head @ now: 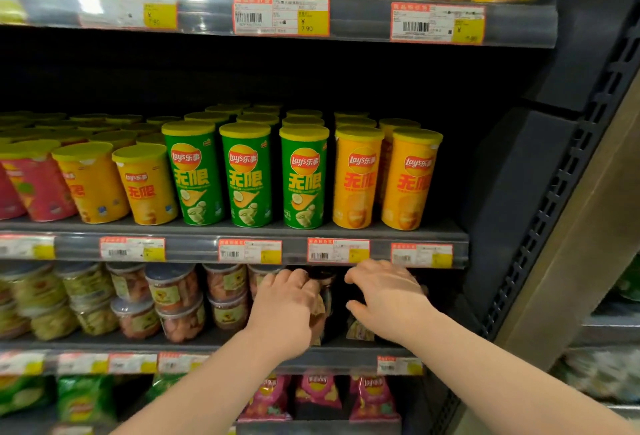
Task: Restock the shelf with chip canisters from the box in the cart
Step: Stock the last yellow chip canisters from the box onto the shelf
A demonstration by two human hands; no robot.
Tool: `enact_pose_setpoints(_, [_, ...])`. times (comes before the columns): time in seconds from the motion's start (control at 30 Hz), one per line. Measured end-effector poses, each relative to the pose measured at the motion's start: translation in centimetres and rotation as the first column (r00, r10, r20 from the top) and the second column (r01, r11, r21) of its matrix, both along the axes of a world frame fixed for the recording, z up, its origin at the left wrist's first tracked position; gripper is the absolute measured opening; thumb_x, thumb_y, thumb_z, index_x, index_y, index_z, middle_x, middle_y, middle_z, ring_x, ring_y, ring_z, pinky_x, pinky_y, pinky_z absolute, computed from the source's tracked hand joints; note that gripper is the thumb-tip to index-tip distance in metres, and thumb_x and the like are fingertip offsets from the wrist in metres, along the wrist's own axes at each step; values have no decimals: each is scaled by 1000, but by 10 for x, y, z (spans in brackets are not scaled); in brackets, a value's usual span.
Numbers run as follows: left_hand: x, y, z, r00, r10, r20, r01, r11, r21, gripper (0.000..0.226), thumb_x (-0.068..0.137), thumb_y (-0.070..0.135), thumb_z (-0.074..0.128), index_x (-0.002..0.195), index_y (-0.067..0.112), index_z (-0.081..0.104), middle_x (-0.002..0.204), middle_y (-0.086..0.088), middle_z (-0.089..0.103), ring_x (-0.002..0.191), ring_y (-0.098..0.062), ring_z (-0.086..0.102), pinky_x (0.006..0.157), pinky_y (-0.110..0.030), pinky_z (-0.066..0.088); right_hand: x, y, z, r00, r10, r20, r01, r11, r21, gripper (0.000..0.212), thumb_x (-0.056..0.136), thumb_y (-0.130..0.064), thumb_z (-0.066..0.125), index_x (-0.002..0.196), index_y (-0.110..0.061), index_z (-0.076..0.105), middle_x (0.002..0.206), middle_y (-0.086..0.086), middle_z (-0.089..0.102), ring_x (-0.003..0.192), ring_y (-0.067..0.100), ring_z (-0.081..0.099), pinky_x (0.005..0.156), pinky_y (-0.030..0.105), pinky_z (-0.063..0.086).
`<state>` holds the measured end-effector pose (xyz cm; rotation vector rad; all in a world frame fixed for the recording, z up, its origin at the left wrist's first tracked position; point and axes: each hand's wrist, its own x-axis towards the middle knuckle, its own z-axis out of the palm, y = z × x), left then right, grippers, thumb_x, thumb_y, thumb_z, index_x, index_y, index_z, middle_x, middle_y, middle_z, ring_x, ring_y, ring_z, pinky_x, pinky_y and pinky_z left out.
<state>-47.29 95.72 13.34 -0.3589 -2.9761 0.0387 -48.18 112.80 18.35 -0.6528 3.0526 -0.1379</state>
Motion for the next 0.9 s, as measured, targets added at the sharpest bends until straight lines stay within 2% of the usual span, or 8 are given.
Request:
enact_pose_setpoints(0.07, [9,2,-3,996,46,72,-44,998,-41,55,91,44,47,140,21,37,142,-4,36,130,-26,33,109,-38,21,1,0,-12,999,31,27,-32,999,31,40,95,-37,47,132,-23,46,136,0,44,125,24,40,105,38,32])
enact_pose_setpoints(0.13, [20,1,-6,991,81,105,-76,996,-51,55,90,49,45,138,21,41,141,-5,39,129,-27,35,108,-39,23,3,-2,-25,997,61,47,-63,997,52,39,94,-37,47,130,-21,47,133,1,46,123,25,42,103,38,33])
enact_pose_setpoints(0.37, [65,-24,-34,930,237,281,-229,972,-62,46,88,42,49,127,19,47,127,-4,46,121,-26,42,102,-38,31,14,-30,-71,966,234,110,-241,969,56,41,90,-39,51,126,-20,50,128,4,50,120,26,45,99,36,35])
enact_pose_setpoints(0.5, [99,-49,-52,873,336,355,-317,942,-112,46,87,43,49,126,19,47,127,-3,47,121,-25,43,101,-38,33,31,-58,-94,925,329,187,-341,940,32,40,90,-39,51,125,-20,49,126,4,51,120,25,47,96,34,38])
enact_pose_setpoints(0.57, [114,-63,-59,849,388,359,-367,921,-128,47,87,46,48,126,20,48,127,-2,48,121,-25,44,101,-38,33,40,-75,-100,903,374,213,-389,921,34,38,90,-40,51,121,-19,51,123,5,52,119,26,48,95,35,38])
enact_pose_setpoints(0.67, [137,-84,-64,827,440,349,-416,898,-145,49,88,47,47,129,20,46,128,-3,49,122,-25,44,103,-39,34,53,-103,-103,883,412,223,-437,896,74,42,90,-41,51,127,-20,49,128,6,51,122,28,46,100,39,35])
enact_pose_setpoints(0.9, [197,-159,-60,800,513,312,-516,853,-79,51,88,49,48,129,20,46,131,-3,48,122,-26,45,102,-39,34,97,-185,-89,856,484,181,-508,852,128,44,90,-40,52,128,-19,49,129,6,50,121,29,45,101,40,35])
